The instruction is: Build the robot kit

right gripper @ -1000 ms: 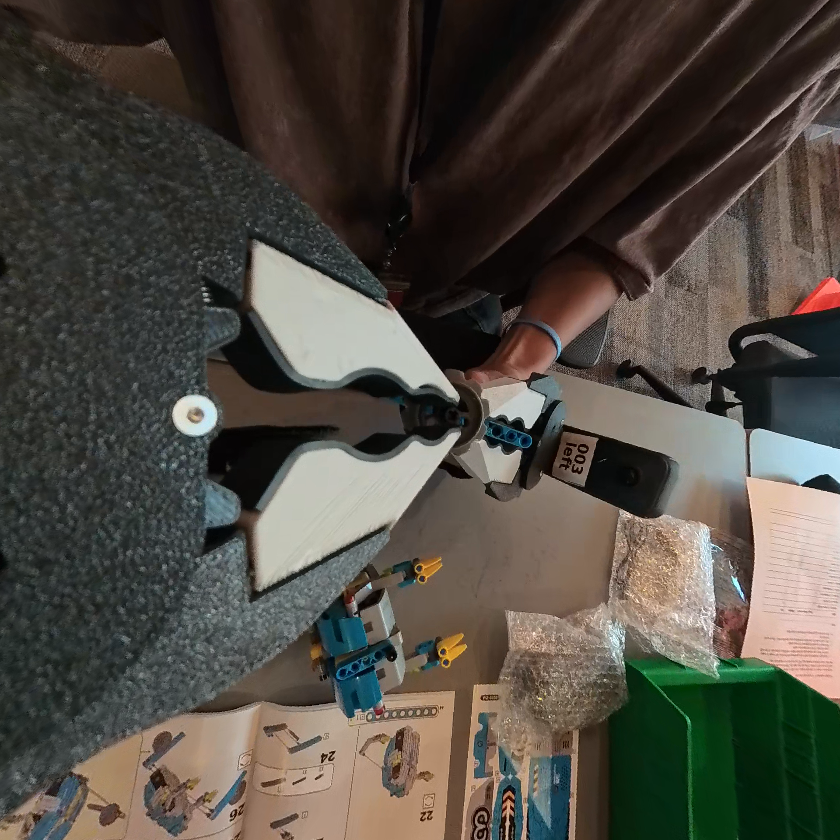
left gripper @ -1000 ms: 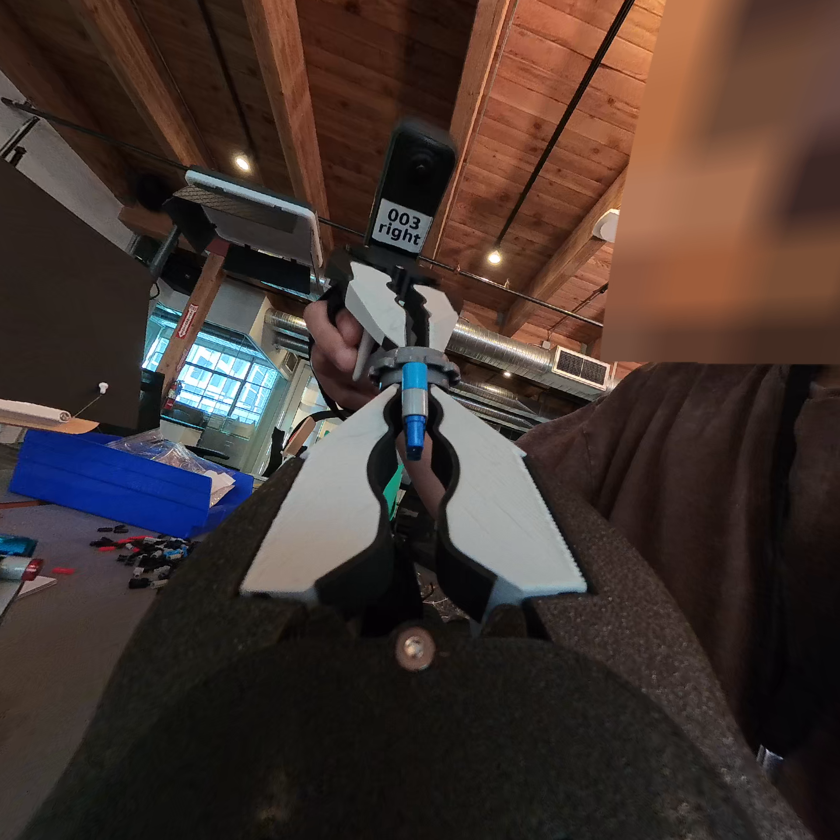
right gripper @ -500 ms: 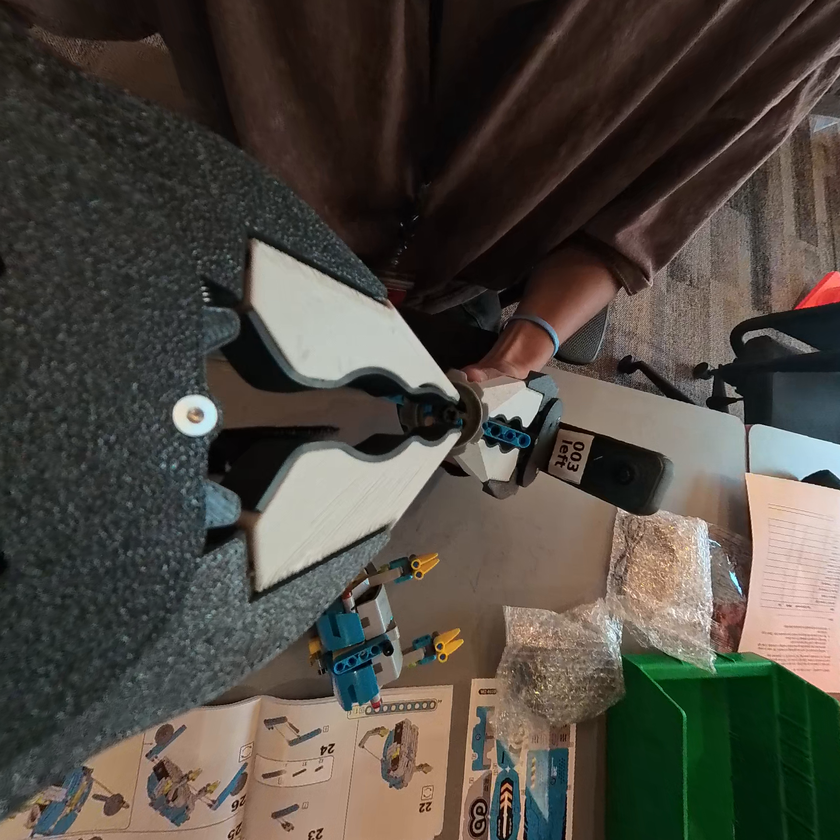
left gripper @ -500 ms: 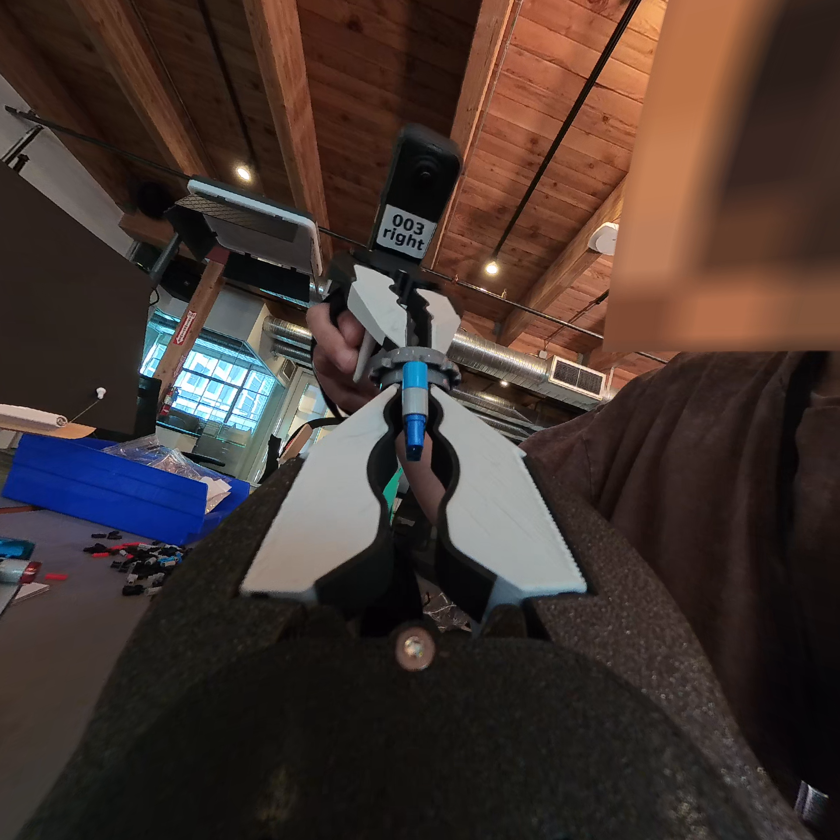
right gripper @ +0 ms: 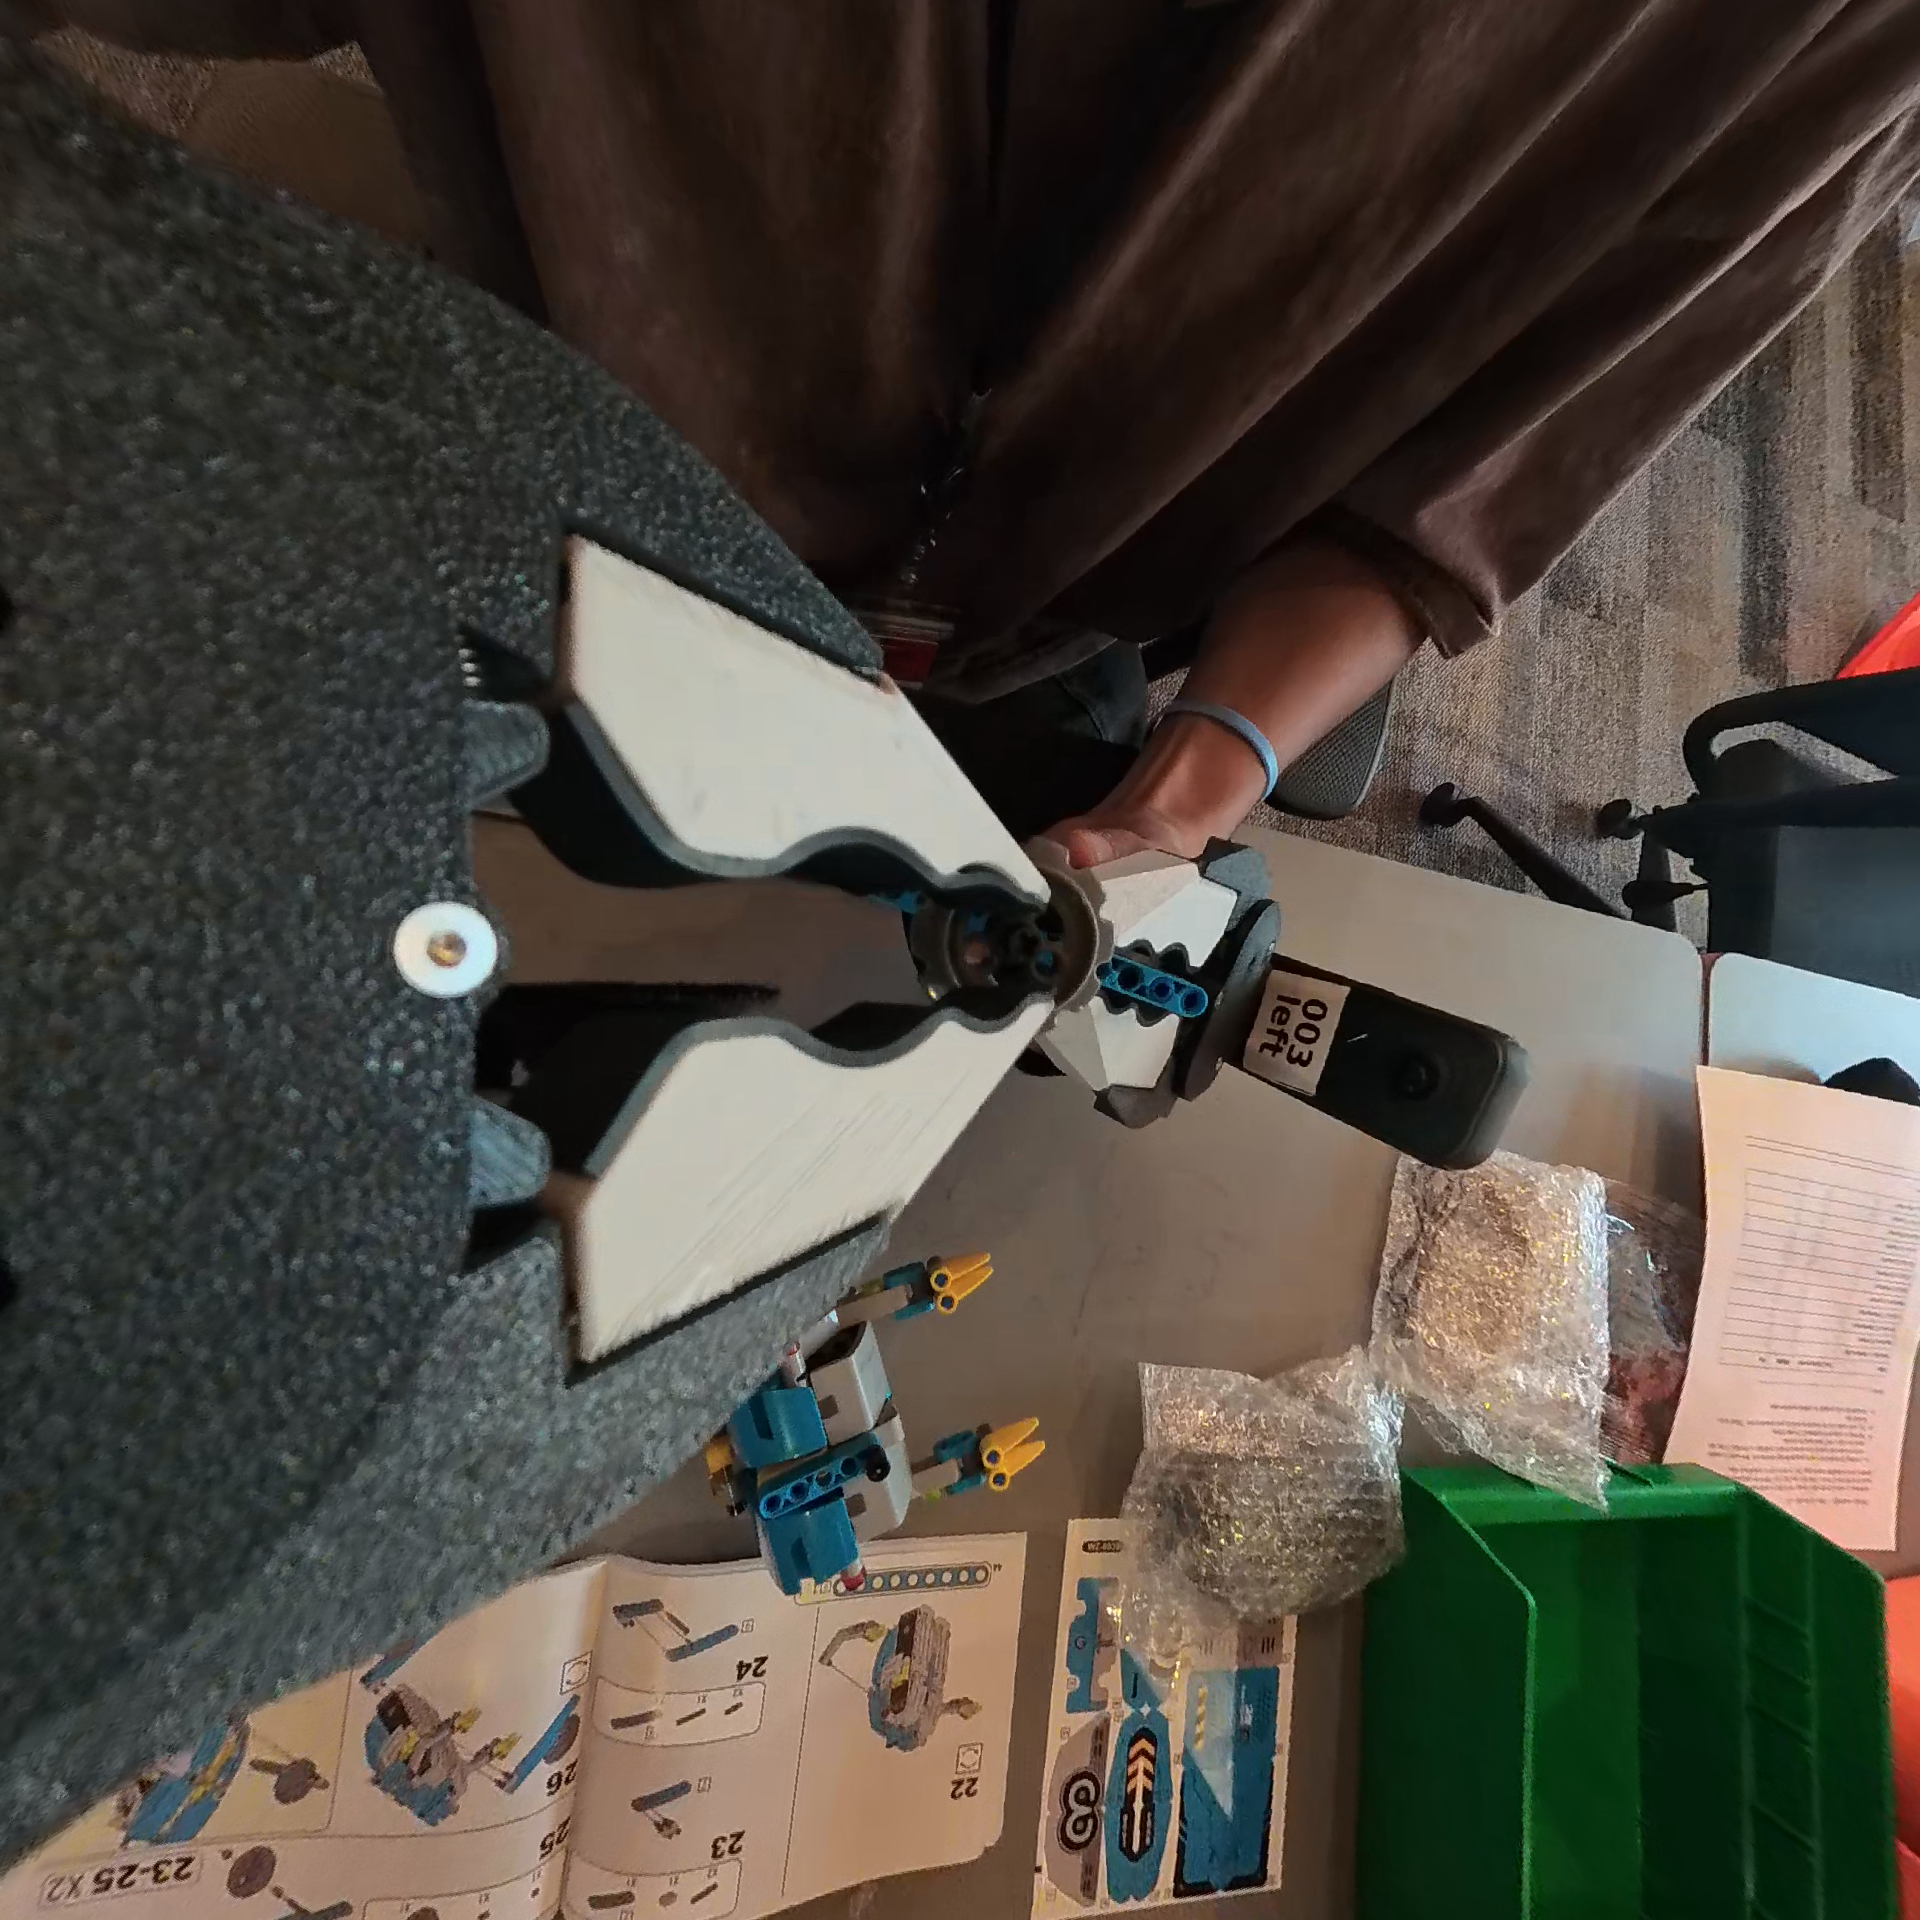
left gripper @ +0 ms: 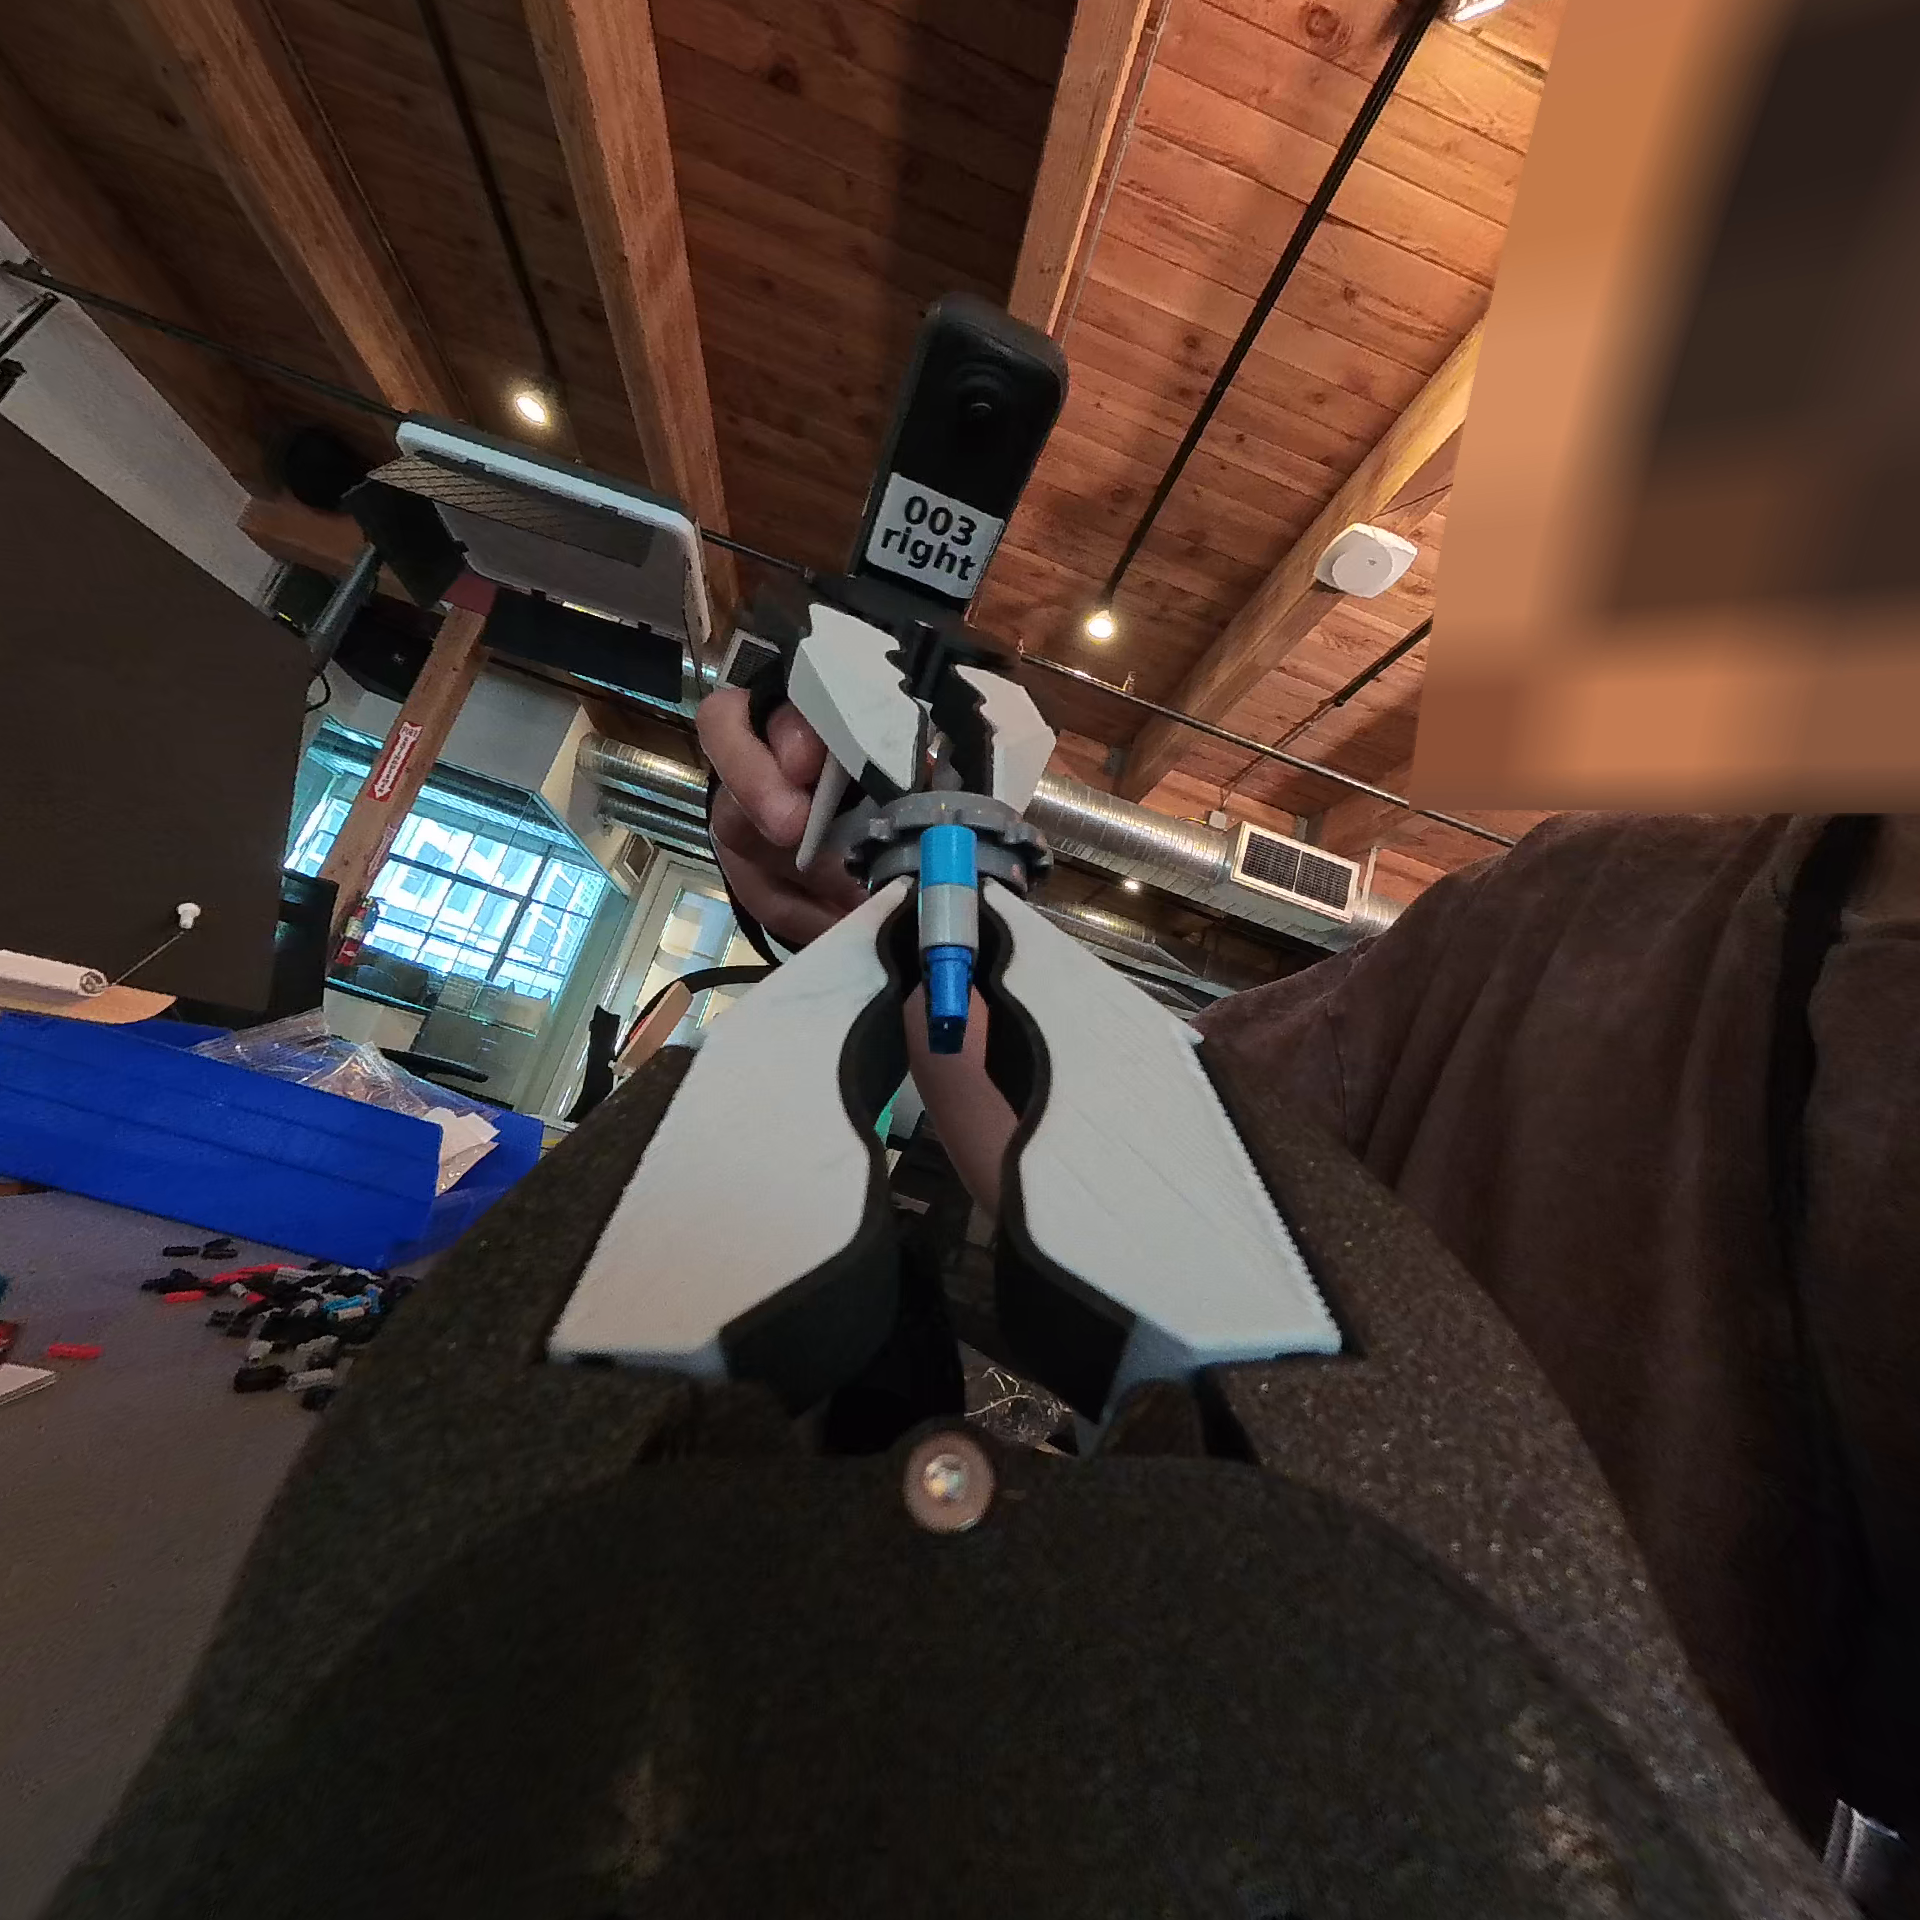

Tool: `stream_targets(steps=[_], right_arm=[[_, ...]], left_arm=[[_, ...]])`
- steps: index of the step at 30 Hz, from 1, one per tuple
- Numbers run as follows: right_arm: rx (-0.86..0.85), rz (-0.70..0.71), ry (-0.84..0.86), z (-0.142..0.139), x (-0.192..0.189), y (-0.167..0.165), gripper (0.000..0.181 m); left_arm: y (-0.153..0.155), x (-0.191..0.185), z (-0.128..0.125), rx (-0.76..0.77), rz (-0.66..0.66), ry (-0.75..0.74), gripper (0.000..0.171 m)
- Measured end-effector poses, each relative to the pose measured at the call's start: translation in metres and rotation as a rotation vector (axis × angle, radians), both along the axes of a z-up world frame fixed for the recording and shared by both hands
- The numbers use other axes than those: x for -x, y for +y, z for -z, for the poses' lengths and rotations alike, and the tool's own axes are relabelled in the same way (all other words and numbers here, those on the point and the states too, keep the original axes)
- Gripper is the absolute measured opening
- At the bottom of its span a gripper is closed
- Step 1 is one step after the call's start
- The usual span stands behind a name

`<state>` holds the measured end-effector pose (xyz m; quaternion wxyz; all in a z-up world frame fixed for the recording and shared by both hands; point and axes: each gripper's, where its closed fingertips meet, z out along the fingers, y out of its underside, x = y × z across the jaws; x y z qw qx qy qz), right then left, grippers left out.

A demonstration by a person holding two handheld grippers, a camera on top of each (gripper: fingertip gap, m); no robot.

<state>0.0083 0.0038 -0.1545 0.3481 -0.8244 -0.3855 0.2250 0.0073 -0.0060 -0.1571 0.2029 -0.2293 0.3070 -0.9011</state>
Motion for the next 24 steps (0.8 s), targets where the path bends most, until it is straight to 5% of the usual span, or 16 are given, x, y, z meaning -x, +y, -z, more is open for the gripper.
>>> stream_targets(steps=[24], right_arm=[[-0.094,-0.006,0.056,-0.011,-0.001,-0.002,0.023]], left_arm=[[-0.002,0.000,0.000,-0.007,0.008,0.001,0.007]])
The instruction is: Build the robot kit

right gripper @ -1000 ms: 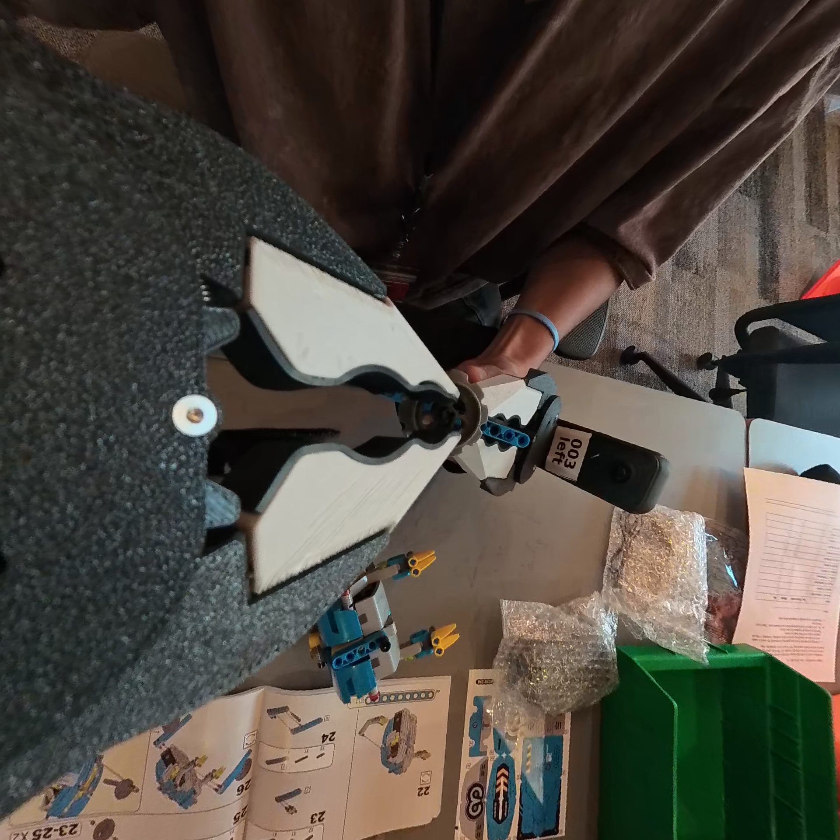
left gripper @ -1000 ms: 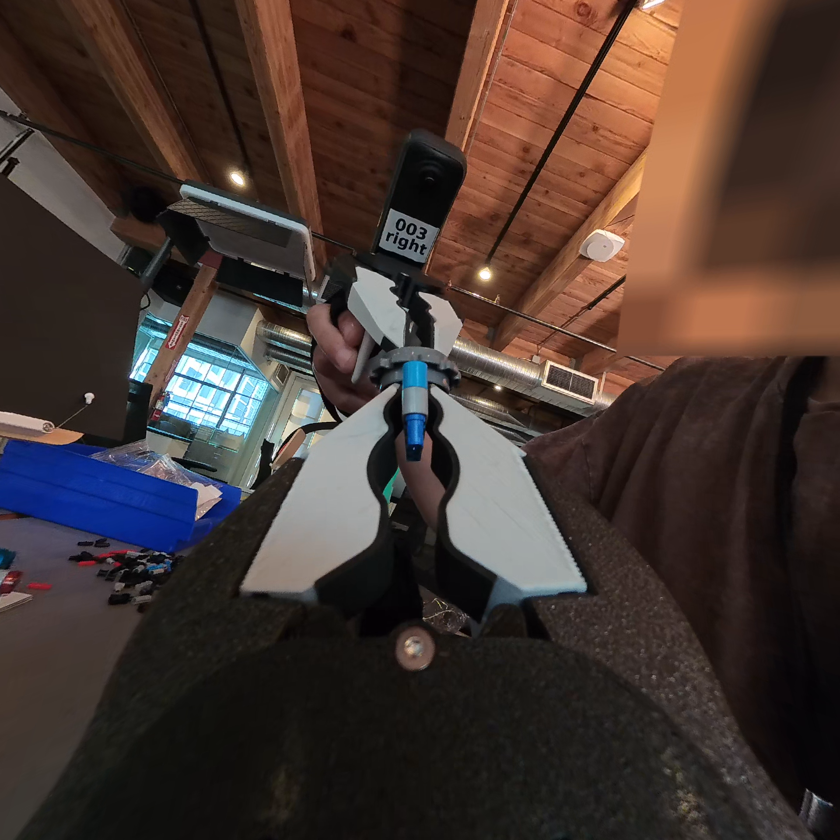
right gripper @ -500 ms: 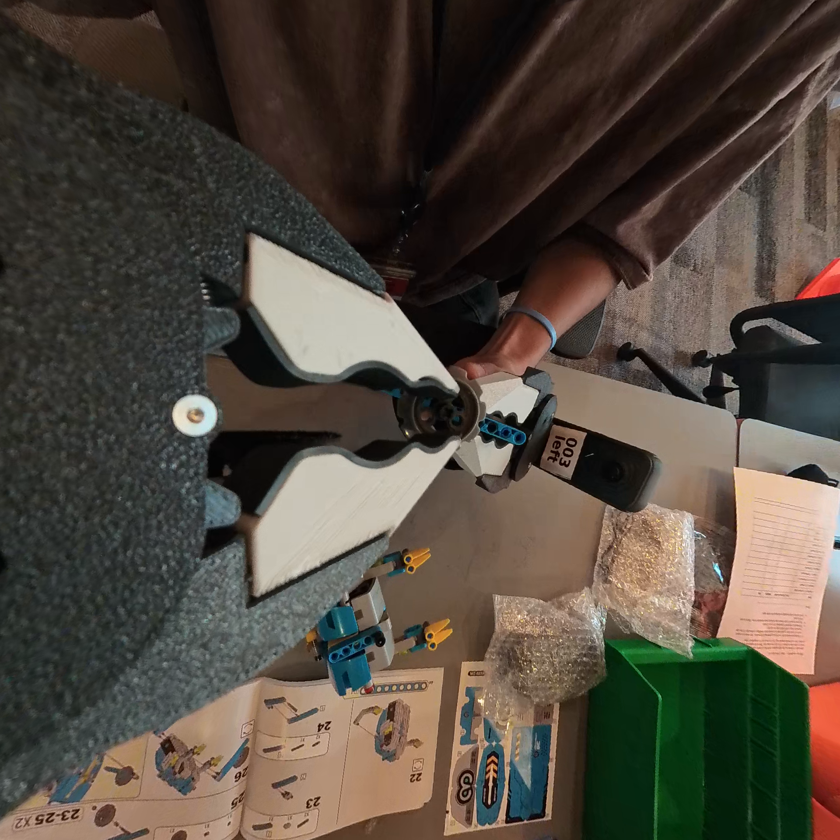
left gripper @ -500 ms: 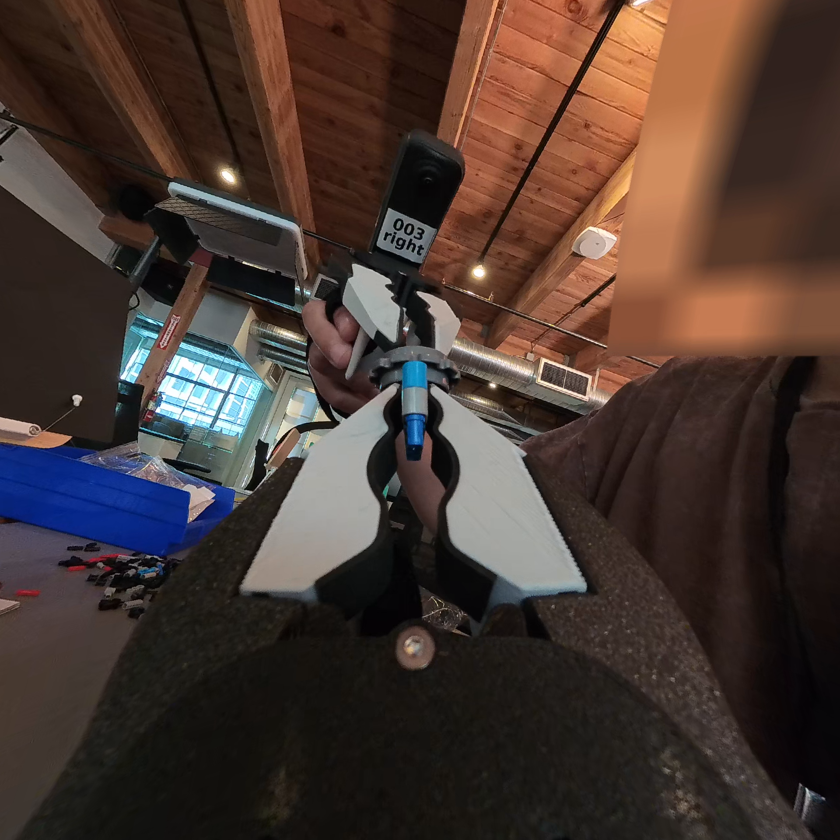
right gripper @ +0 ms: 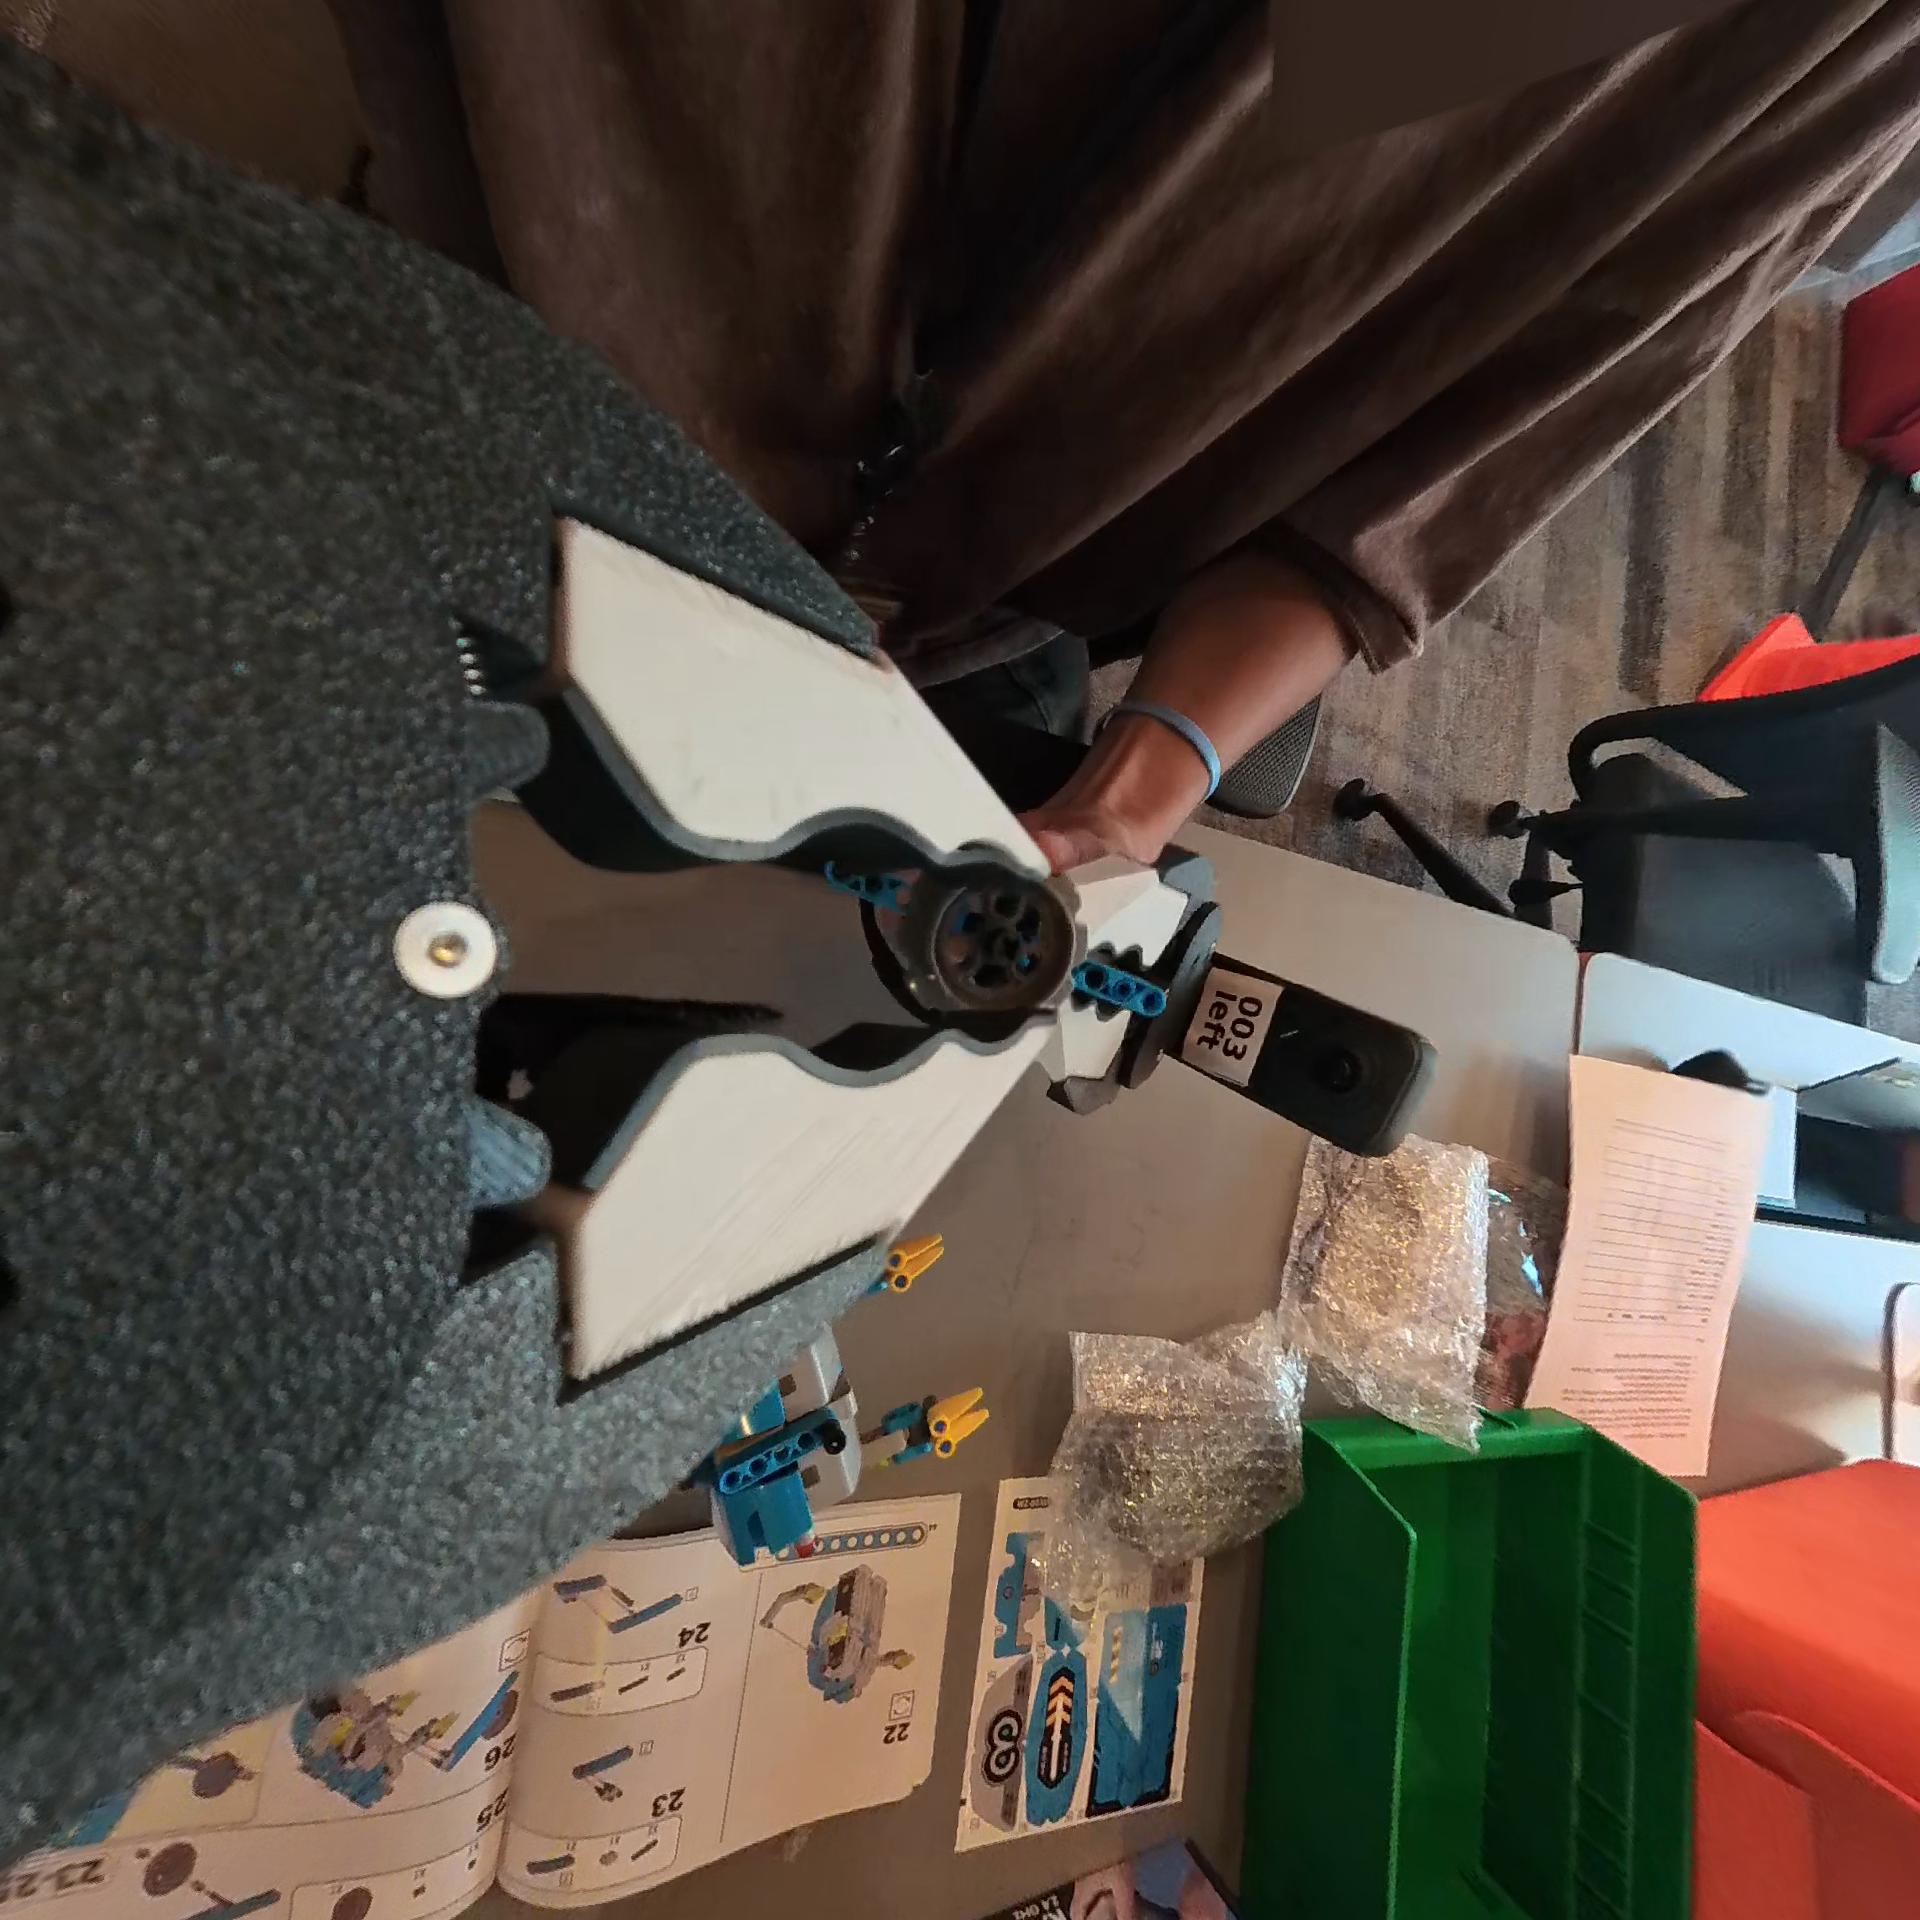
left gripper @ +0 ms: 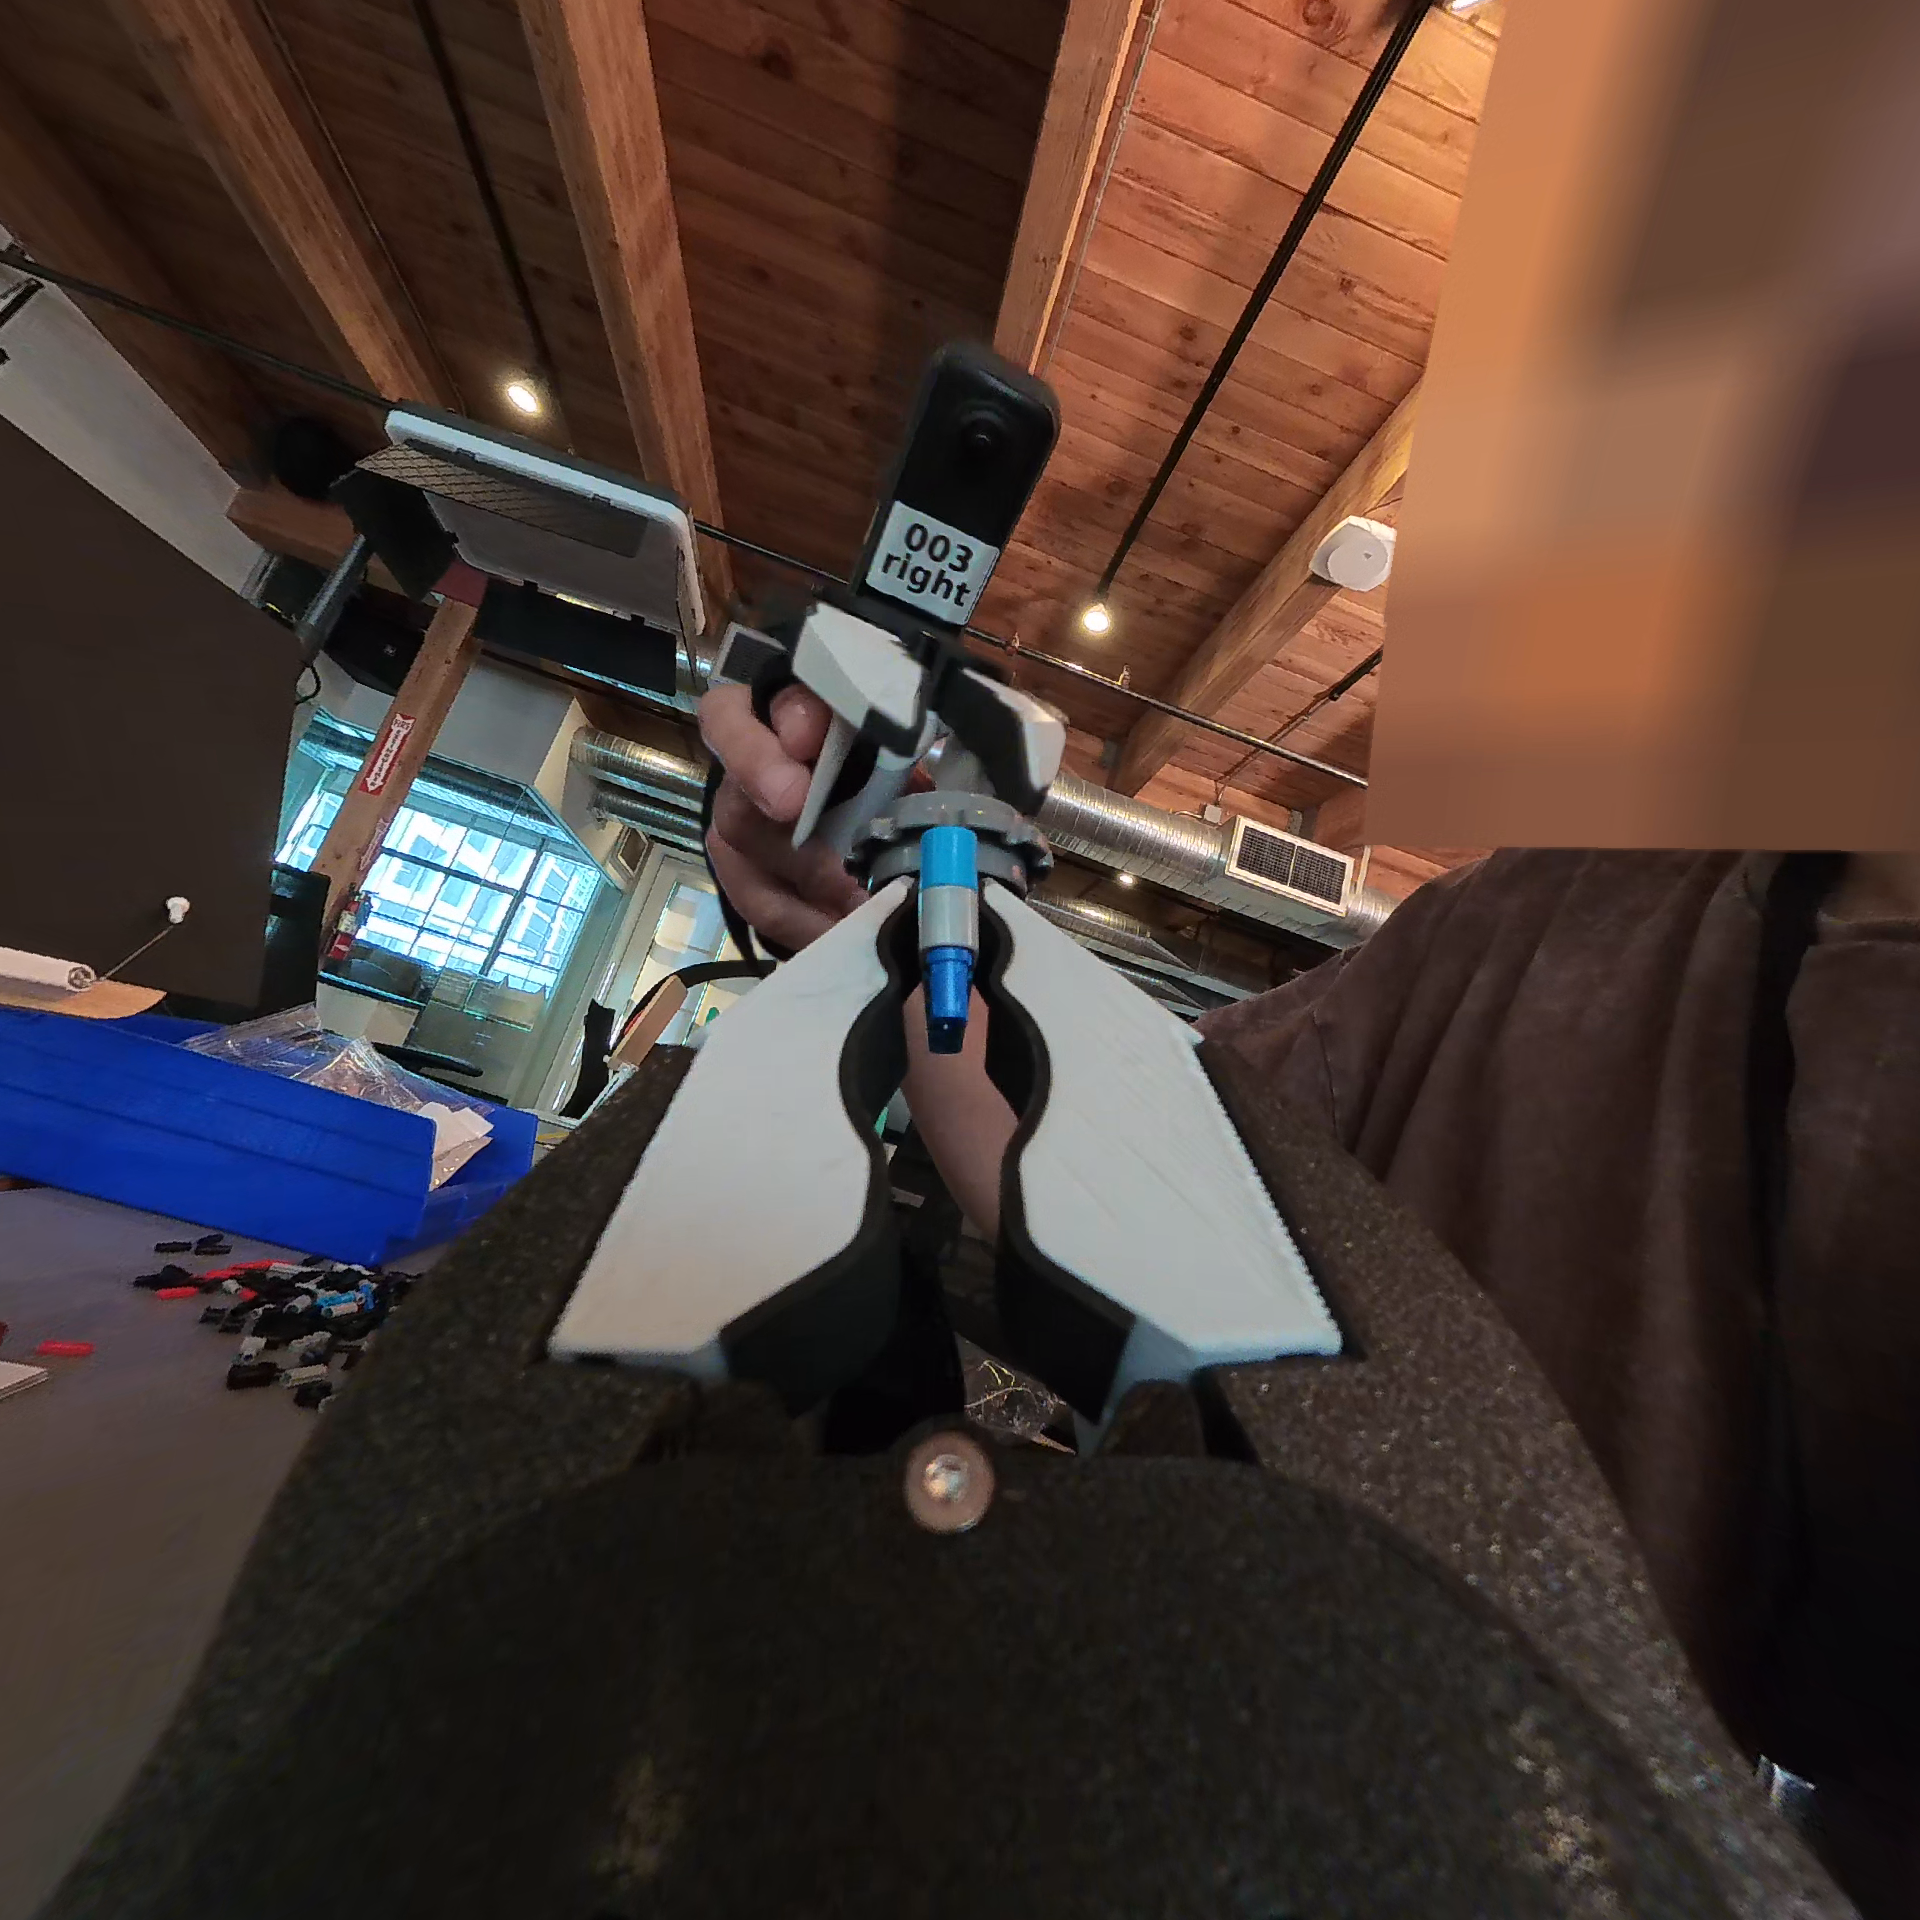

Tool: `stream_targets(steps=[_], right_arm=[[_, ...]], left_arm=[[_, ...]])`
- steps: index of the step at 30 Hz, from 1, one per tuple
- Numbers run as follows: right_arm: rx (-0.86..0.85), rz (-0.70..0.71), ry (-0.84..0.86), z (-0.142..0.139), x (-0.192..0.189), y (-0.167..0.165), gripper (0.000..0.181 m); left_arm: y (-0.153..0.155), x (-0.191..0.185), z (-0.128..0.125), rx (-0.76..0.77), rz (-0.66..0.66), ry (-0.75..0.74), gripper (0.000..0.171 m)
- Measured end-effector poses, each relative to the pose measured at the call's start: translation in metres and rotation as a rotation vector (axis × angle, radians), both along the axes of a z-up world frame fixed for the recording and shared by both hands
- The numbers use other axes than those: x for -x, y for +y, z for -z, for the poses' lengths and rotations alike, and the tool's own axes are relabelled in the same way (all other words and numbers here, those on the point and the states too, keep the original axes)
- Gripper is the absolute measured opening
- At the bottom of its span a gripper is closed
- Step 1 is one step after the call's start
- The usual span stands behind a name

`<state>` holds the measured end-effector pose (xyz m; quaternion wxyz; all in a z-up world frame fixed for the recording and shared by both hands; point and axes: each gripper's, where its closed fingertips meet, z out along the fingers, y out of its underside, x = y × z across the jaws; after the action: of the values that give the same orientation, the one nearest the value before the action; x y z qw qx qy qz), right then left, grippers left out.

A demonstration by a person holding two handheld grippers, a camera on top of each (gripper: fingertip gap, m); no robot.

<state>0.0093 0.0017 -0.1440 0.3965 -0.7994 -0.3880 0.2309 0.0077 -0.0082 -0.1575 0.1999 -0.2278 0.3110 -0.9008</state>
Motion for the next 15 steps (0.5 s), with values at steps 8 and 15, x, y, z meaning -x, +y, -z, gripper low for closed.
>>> stream_targets(steps=[8,15], right_arm=[[-0.248,0.073,-0.107,-0.010,0.000,-0.006,0.061],[-0.621,0.250,-0.714,0.030,-0.010,0.010,0.064]], left_arm=[[0.007,-0.002,0.001,0.016,-0.022,0.009,0.007],[0.018,-0.010,0.007,0.059,-0.042,0.060,0.006]])
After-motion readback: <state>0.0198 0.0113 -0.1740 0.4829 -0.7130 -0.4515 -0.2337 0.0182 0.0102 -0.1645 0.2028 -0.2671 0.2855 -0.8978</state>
